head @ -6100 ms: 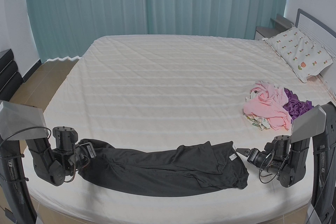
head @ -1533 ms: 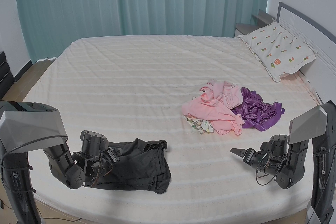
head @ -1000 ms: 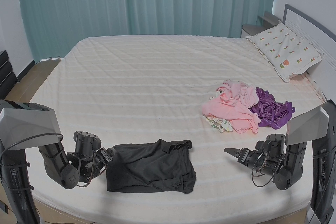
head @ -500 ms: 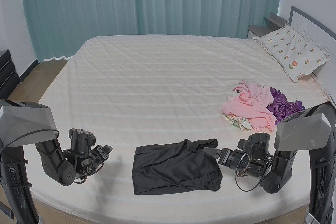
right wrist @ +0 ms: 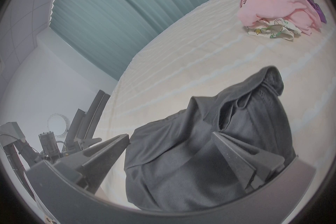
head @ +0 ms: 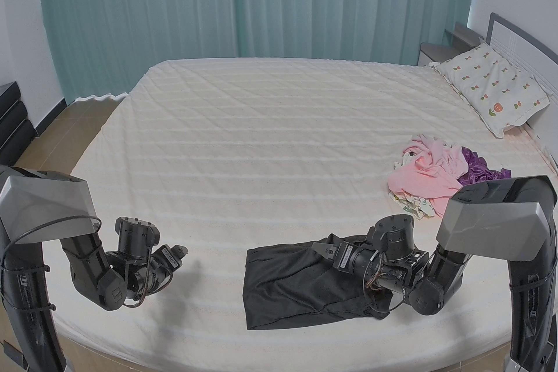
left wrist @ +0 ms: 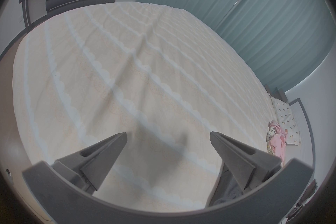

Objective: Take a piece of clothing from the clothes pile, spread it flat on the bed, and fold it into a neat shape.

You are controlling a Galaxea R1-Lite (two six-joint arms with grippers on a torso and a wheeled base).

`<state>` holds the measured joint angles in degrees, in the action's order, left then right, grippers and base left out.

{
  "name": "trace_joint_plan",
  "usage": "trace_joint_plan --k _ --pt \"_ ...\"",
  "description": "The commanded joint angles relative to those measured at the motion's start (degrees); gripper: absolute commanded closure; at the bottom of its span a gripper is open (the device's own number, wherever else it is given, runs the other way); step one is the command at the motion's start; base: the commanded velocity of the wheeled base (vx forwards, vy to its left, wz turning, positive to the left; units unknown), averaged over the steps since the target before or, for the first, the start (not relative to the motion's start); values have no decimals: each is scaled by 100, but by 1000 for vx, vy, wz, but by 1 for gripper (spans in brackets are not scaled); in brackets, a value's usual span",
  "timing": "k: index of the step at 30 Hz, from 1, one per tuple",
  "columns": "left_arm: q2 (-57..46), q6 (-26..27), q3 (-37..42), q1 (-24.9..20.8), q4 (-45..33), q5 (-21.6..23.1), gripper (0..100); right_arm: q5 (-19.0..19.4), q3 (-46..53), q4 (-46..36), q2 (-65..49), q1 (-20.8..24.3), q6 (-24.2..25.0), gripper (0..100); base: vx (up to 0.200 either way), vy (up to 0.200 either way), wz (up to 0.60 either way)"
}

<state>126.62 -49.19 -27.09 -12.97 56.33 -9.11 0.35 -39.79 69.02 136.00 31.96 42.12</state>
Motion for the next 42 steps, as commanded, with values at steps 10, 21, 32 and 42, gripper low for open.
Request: trace_joint_plan --k 10,21,32,42 --pt "99 -12 28 -4 124 -3 0 -9 -1004 -398 753 -147 -11 0 0 0 0" --pt "143 -3 19 5 141 -3 0 -264 -1839 -847 902 -630 24 0 0 0 0" --pt "178 -3 11 5 141 -12 0 -431 -1936 -820 902 -1113 51 0 0 0 0" --pt "266 -3 -7 -12 150 -12 0 -352 -1839 -539 744 -1483 490 0 0 0 0"
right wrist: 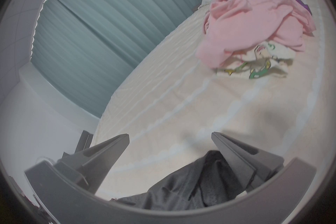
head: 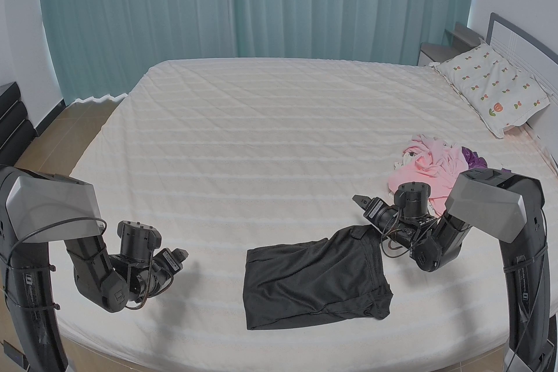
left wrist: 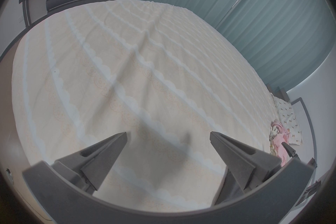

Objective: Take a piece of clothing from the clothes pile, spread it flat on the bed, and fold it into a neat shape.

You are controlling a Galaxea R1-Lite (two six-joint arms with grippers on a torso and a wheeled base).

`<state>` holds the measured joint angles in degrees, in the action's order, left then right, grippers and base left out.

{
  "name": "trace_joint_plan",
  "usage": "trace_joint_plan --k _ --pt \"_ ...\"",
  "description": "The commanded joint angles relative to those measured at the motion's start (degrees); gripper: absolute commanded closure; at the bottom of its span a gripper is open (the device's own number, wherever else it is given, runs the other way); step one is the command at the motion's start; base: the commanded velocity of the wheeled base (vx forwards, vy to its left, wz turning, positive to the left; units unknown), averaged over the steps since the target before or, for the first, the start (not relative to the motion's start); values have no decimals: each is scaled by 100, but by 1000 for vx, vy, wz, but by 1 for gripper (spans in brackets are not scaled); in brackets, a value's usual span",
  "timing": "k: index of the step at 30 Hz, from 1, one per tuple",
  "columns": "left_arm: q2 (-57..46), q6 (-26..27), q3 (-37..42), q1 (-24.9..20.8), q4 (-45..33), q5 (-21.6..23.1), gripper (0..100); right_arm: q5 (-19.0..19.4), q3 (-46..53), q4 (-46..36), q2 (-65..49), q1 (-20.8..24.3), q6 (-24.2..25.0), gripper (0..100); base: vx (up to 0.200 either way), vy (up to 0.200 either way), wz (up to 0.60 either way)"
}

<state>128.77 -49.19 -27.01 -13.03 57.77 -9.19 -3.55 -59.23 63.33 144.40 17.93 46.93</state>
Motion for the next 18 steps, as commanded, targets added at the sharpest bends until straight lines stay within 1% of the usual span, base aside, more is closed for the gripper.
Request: trace_joint_plan --k 1,3,6,7,8,9,11,12,13,14,16,18 --pt "61 -3 -14 2 6 -4 0 38 131 39 -122 -88 9 0 0 0 0" --pt "87 -3 -23 2 6 -4 0 73 272 21 -298 -79 -9 0 0 0 0" --pt "78 -3 -14 2 6 5 0 346 817 21 -650 -88 -44 0 0 0 0" --pt "78 -3 -14 2 6 5 0 381 887 30 -685 -88 -62 0 0 0 0" --pt "61 -3 3 -6 6 14 0 627 1336 30 -896 -115 -132 0 0 0 0" --pt "69 -3 12 -15 6 14 0 794 1599 39 -984 -150 -202 0 0 0 0" --pt "69 -3 30 -50 6 49 0 1207 2162 153 -1133 -246 -527 0 0 0 0" --pt "69 -3 30 -50 6 58 0 1234 2206 171 -1133 -255 -554 0 0 0 0" --pt "69 -12 47 -59 6 102 0 1559 2707 496 -1168 -369 -861 0 0 0 0" --pt "69 -12 56 -59 6 119 0 1673 2909 672 -1168 -396 -958 0 0 0 0" --pt "69 -73 65 -59 6 155 0 1849 3410 1129 -1133 -422 -1143 0 0 0 0" --pt "52 -284 56 -112 6 251 0 1893 3647 1296 -1098 -413 -1283 0 0 0 0"
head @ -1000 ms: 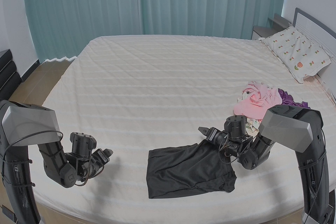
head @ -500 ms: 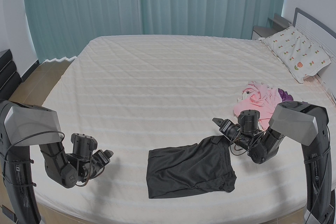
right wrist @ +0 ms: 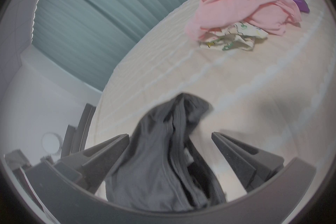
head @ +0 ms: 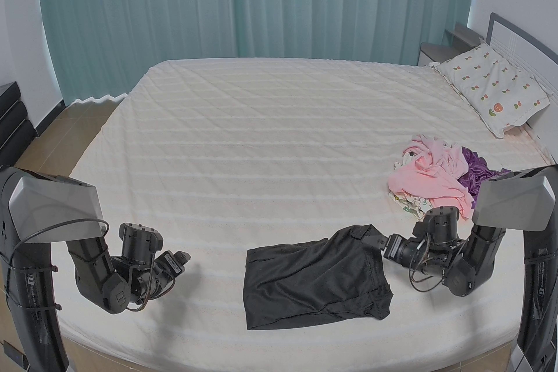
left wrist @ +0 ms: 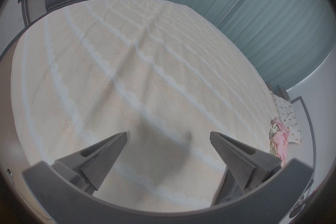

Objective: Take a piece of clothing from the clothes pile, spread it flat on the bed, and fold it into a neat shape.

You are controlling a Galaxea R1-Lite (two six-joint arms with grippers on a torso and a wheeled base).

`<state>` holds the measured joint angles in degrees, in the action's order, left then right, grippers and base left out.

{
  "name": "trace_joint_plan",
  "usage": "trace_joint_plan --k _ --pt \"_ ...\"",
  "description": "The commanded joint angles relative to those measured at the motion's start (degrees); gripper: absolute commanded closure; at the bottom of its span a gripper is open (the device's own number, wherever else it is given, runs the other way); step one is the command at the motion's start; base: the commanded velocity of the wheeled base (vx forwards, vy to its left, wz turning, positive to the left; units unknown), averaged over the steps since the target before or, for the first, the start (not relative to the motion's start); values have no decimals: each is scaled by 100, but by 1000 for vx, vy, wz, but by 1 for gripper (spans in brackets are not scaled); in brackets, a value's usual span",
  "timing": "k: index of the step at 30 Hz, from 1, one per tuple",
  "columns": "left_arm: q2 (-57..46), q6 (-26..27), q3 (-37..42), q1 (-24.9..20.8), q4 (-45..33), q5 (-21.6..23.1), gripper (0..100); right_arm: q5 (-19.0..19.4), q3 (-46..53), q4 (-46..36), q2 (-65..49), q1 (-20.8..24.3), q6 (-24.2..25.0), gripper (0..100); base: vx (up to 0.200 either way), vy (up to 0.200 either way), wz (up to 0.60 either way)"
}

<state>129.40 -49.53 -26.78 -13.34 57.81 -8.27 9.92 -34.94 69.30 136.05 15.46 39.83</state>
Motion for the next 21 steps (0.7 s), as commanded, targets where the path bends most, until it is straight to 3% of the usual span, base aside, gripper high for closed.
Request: trace_joint_plan --k 1,12,17,21 --pt "-29 -303 33 -99 2 185 0 546 1253 699 -254 -148 -581 0 0 0 0" --pt "-12 -400 33 -231 2 246 0 642 1253 962 150 151 -599 0 0 0 0" --pt "-3 -408 33 -231 2 246 0 660 1253 1349 440 247 -1003 0 0 0 0" --pt "-3 -426 15 -231 2 246 0 651 1261 1393 467 318 -1021 0 0 0 0"
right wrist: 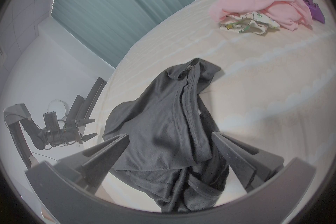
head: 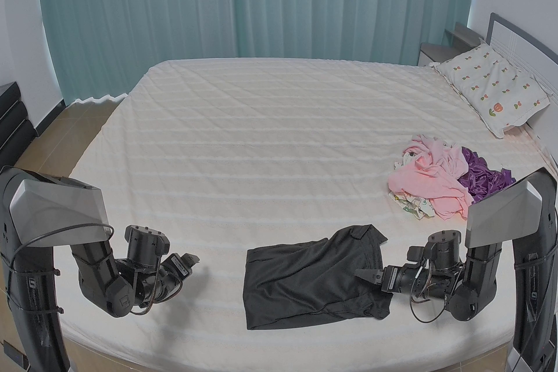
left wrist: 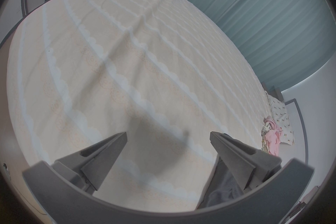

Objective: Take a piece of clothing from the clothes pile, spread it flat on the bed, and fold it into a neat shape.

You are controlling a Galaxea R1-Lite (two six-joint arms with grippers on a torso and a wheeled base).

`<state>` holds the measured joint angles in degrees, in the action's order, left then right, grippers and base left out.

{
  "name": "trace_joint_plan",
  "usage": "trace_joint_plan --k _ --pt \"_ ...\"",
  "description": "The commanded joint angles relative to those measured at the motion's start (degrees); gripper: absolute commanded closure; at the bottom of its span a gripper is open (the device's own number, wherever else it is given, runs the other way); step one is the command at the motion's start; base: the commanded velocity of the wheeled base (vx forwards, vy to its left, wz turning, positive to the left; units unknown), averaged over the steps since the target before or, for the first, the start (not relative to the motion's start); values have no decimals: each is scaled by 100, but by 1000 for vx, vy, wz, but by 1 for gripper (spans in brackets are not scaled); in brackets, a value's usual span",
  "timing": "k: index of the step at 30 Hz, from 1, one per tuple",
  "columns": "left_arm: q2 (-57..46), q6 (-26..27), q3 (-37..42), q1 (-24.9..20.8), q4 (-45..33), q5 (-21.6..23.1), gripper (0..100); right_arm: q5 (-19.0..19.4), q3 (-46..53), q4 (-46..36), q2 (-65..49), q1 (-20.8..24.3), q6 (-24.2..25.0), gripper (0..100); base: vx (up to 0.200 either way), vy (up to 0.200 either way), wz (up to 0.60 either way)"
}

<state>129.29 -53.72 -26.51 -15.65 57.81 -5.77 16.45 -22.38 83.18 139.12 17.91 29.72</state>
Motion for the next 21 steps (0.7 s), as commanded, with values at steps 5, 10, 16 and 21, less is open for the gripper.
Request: trace_joint_plan --k 5,10,16,21 --pt "8 -15 -12 1 -6 -3 0 -19 41 -21 186 81 -80 100 0 0 0" --pt "8 -7 -29 1 2 -3 0 -19 76 -30 186 72 -168 100 0 0 0" --pt "17 -15 -47 10 2 -3 0 -19 217 -100 89 -15 -247 100 0 0 0" --pt "26 -15 -47 27 2 -3 0 -1 366 -109 -104 -95 -247 100 0 0 0"
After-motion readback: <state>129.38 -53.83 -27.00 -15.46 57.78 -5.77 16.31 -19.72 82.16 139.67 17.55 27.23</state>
